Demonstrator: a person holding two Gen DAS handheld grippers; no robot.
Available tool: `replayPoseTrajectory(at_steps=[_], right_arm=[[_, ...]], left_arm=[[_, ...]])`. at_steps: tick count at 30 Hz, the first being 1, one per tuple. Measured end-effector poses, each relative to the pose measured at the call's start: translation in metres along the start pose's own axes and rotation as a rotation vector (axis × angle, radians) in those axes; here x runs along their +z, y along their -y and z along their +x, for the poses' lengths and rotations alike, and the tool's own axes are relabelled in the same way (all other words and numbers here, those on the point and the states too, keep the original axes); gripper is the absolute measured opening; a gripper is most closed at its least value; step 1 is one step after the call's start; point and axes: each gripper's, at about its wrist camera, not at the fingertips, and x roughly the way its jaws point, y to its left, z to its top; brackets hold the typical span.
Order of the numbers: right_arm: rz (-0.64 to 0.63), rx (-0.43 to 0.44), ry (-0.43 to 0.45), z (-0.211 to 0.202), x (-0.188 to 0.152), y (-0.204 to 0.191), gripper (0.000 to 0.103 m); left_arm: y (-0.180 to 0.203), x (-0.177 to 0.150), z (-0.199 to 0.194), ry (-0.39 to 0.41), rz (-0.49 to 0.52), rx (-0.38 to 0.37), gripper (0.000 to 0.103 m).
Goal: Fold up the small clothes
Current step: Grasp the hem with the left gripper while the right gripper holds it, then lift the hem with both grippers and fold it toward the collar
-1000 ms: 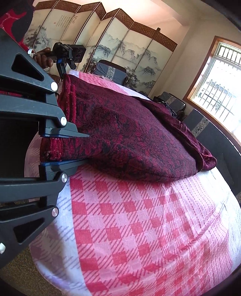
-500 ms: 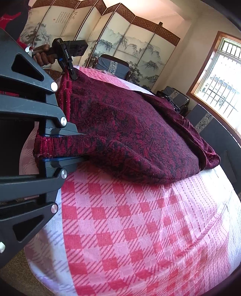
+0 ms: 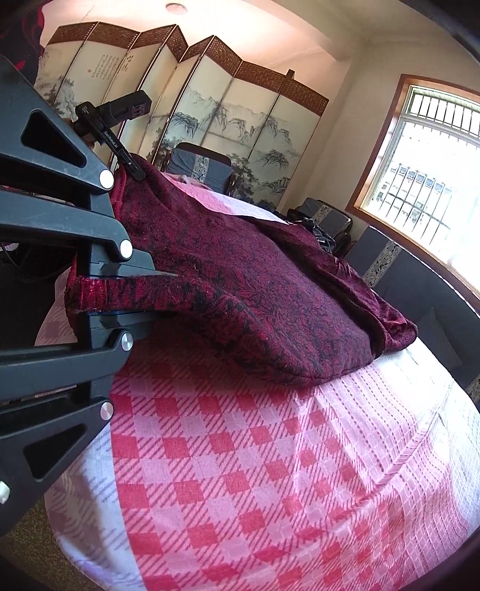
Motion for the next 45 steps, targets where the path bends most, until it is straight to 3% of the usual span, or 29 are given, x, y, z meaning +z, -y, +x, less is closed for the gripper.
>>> replayPoseTrajectory(at_steps=[19, 45], right_arm=[[-0.034, 0.041, 0.051, -0.01, 0.019, -0.024, 0.009], [-0.099, 0.058, 0.103, -0.008, 0.054, -0.055, 0.009]], left_arm=[[0.026, 0.013, -0.005, 0.069, 0.145, 0.115, 0.011], [0.032, 0.048, 0.0, 0.124, 0.201, 0.172, 0.011]])
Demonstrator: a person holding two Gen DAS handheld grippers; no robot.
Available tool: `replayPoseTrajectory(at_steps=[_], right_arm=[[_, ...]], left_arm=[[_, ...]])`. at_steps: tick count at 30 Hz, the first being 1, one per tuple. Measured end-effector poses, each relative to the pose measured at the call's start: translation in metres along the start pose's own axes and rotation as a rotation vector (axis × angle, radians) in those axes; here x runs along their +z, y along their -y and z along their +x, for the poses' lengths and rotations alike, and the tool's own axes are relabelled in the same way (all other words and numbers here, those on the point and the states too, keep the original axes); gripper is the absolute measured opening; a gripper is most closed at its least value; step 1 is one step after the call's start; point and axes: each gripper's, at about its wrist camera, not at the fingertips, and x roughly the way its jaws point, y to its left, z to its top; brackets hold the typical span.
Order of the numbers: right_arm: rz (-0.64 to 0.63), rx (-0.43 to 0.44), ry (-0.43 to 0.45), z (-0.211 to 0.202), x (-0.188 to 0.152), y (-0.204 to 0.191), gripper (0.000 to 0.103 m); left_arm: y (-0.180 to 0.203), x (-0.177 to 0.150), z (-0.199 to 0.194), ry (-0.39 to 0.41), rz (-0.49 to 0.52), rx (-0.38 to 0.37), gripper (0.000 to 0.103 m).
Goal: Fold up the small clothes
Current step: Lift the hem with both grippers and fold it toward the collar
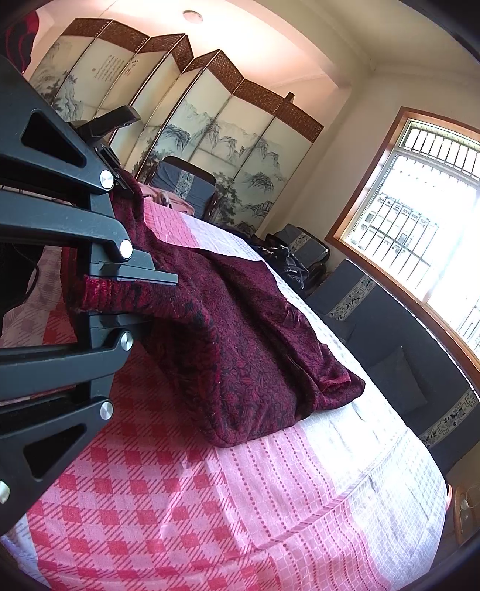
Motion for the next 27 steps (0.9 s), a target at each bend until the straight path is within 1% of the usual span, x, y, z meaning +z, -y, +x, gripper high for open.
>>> replayPoseTrajectory(at_steps=[9, 14, 20, 27], right_arm=[[-0.059, -0.025, 0.006, 0.011, 0.019, -0.012, 0.009], [-0.08, -0.033, 0.012, 0.018, 0.031, -0.016, 0.009], [-0.082, -0.039, 0.022, 0.024, 0.042, -0.013, 0.009], [-0.061, -0.047, 0.04, 0.031, 0.059, -0.003, 0.009]], left_arm=[[-0.005, 0.018, 0.012, 0.003, -0.005, 0.01, 0.011], [-0.01, 0.033, 0.023, -0.002, -0.026, 0.001, 0.011], [-0.019, 0.048, 0.037, -0.019, -0.069, -0.025, 0.011], [-0.022, 0.057, 0.052, -0.03, -0.079, -0.019, 0.011]])
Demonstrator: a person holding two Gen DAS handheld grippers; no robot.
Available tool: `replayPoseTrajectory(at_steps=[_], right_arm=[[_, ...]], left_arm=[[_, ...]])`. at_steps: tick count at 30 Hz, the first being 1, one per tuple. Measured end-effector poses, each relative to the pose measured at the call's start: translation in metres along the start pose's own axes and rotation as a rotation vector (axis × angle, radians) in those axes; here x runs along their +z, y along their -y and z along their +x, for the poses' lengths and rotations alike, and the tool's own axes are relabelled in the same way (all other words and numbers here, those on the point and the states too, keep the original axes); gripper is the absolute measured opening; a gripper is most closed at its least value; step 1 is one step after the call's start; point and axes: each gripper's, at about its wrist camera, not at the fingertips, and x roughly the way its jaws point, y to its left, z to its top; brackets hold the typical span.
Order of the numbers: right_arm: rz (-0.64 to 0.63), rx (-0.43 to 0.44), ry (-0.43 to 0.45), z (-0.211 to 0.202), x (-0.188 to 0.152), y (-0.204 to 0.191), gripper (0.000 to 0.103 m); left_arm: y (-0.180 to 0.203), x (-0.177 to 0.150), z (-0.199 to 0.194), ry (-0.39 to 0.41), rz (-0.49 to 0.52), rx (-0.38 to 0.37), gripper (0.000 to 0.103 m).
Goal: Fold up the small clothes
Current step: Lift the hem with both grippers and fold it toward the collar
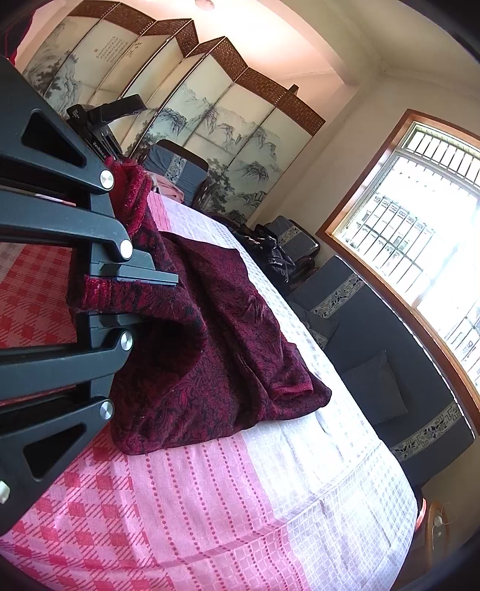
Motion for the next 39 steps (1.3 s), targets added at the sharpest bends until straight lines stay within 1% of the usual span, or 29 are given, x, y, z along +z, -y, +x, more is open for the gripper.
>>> replayPoseTrajectory(at_steps=[9, 17, 20, 25, 34, 39], right_arm=[[0.013, 0.007, 0.001, 0.018, 0.021, 0.009, 0.009], [0.016, 0.01, 0.006, 0.034, 0.041, 0.013, 0.009], [0.005, -0.003, 0.003, 0.042, 0.046, 0.013, 0.009], [-0.053, -0.074, -0.001, 0.056, 0.053, 0.01, 0.009], [-0.198, -0.258, 0.02, 0.083, 0.057, -0.01, 0.008], [-0.243, -0.301, 0.028, 0.092, 0.059, -0.018, 0.008]], left_arm=[[0.0, 0.009, 0.015, -0.014, -0.018, 0.015, 0.011], [0.002, 0.029, 0.029, -0.006, -0.032, 0.037, 0.011], [0.002, 0.035, 0.037, -0.007, -0.035, 0.045, 0.011], [0.002, 0.041, 0.053, -0.018, -0.033, 0.06, 0.011], [0.001, 0.046, 0.076, -0.039, -0.032, 0.08, 0.011], [-0.001, 0.048, 0.082, -0.042, -0.037, 0.086, 0.011]])
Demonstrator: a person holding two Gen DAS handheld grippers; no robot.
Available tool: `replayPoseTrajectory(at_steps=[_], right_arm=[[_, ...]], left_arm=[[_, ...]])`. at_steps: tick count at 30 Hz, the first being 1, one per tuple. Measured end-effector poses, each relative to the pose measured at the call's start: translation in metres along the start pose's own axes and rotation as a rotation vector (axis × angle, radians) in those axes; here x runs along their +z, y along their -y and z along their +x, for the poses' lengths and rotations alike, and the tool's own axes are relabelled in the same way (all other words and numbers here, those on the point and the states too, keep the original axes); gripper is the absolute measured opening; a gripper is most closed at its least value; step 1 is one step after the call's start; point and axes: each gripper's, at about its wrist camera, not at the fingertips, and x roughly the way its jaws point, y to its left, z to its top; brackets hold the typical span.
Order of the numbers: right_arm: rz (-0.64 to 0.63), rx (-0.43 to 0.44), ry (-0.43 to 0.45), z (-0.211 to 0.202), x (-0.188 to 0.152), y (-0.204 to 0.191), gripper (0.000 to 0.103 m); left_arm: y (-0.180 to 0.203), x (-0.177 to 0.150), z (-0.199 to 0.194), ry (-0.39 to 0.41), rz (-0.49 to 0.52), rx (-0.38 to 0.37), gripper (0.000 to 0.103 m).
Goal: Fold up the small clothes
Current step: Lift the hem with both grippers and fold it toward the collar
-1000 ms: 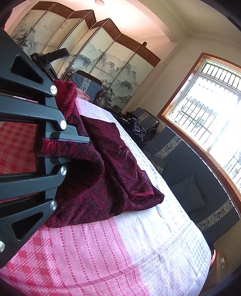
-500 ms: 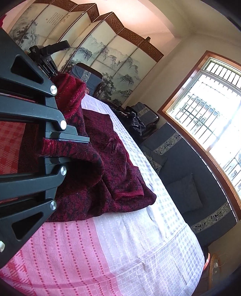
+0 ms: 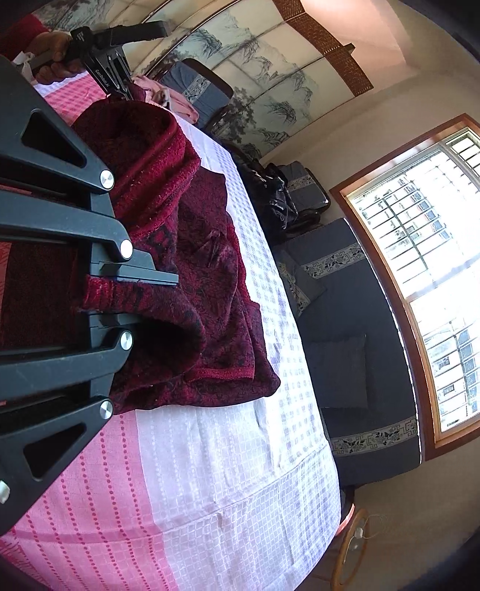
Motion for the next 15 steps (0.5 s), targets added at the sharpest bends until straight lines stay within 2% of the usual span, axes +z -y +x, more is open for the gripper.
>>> replayPoseTrajectory(at_steps=[15], right_arm=[[0.027, 0.005, -0.001, 0.008, 0.013, 0.002, 0.008]], left_arm=[[-0.004, 0.021, 0.009, 0.012, -0.013, -0.001, 0.011]])
